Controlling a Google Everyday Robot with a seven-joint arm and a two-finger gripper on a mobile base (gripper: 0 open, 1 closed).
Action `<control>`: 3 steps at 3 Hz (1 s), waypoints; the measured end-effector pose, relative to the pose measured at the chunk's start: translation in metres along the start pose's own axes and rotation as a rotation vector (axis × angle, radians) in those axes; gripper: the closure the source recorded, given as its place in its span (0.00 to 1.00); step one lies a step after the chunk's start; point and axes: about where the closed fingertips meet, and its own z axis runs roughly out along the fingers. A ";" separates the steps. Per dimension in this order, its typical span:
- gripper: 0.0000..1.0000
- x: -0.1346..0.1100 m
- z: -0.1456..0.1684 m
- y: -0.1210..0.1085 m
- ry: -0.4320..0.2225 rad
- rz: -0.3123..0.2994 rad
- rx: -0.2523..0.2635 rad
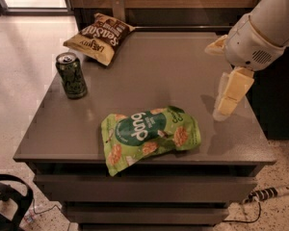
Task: Move green rice chip bag near brown chip bag
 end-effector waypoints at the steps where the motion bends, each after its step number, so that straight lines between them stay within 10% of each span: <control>1: 0.00 -0.014 0.036 0.006 -0.115 -0.036 -0.045; 3: 0.00 -0.037 0.088 0.022 -0.199 -0.077 -0.087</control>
Offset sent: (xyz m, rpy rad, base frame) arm -0.0024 0.0791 -0.0722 0.2433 0.0223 0.1704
